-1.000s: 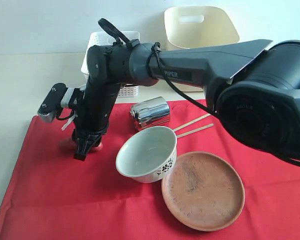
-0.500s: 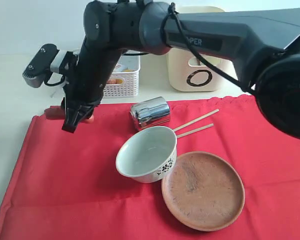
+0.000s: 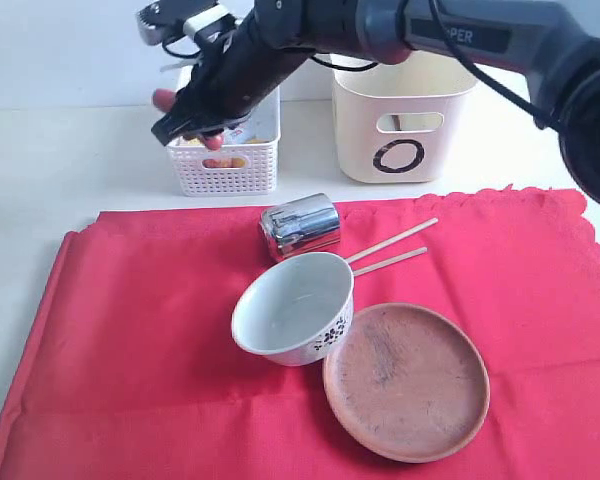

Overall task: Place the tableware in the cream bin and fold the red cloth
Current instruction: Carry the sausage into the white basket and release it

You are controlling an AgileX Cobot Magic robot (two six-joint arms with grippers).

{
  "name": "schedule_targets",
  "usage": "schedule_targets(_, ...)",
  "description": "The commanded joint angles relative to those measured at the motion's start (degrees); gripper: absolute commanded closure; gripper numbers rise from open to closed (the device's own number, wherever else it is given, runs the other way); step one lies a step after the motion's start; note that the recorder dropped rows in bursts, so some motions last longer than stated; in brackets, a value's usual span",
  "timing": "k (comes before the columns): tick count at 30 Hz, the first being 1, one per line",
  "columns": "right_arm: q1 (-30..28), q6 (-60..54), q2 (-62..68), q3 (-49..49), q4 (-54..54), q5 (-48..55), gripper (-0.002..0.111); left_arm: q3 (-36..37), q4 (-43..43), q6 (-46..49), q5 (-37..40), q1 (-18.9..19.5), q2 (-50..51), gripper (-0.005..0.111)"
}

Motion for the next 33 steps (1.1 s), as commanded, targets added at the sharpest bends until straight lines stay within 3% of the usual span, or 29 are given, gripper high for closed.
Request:
schedule_targets(1,-2.3,8.2,-0.3,-0.2,-0.1,-6.2,0.108,0.2,0.0,0.3,-0.1,0.0,-0.4,0.107)
schedule_targets(11,-3.4,12.5,0.2,-0.2,-1.8,-11.2,0.106,0.2,0.0,0.3,-0.1,0.0,-0.4,0.107)
schedule_targets(24,-3.4,17.5,4.3,-0.2,-5.1,-14.1,0.053,0.2,0.0,0.3,-0.1,0.0,-0.4,0.107)
schedule_targets(29,-3.4,17.5,5.2,-0.2,-5.1,-14.1,0.040,0.2,0.0,0.3,-0.1,0.0,-0.4,0.107)
schedule_targets(33,-3.4,17.9,5.2,-0.2,-4.8,-13.5,0.036,0.2,0.0,0.3,-0.1,0.0,-0.4,0.107)
